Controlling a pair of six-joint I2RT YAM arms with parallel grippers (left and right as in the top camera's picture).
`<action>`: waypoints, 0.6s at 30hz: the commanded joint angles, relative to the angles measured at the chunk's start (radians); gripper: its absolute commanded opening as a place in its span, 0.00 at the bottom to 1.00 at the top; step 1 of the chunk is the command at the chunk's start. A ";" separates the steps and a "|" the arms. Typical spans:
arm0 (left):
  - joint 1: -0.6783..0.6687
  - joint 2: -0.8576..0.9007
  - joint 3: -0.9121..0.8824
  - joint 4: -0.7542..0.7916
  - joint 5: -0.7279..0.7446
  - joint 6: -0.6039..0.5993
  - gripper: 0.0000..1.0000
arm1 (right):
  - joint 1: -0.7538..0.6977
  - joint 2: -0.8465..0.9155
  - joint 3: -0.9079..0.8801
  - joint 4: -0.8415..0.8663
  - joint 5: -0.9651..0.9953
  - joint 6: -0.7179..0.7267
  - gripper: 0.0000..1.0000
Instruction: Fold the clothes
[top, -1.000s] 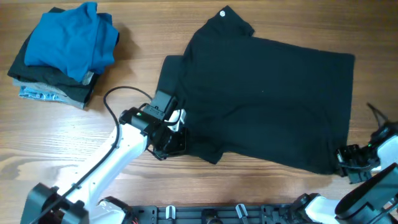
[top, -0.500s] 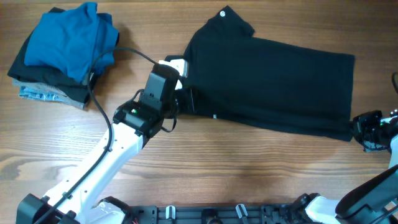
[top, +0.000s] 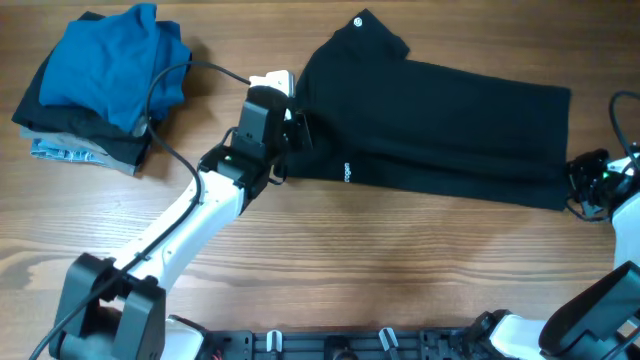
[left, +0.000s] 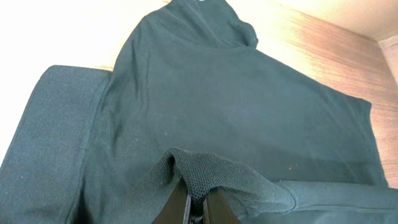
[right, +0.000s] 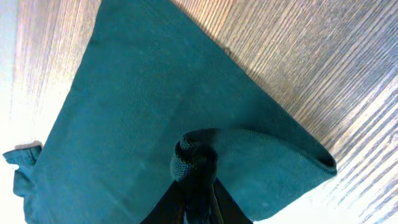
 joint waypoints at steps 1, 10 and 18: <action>0.013 0.066 0.012 0.085 -0.016 0.015 0.04 | 0.006 0.011 0.013 0.017 0.051 0.026 0.14; 0.128 0.063 0.013 0.034 0.070 0.046 1.00 | 0.003 0.030 0.013 -0.021 -0.005 -0.111 0.99; 0.150 0.069 0.010 -0.399 0.220 0.326 0.79 | 0.004 -0.004 0.010 -0.269 0.015 -0.167 0.92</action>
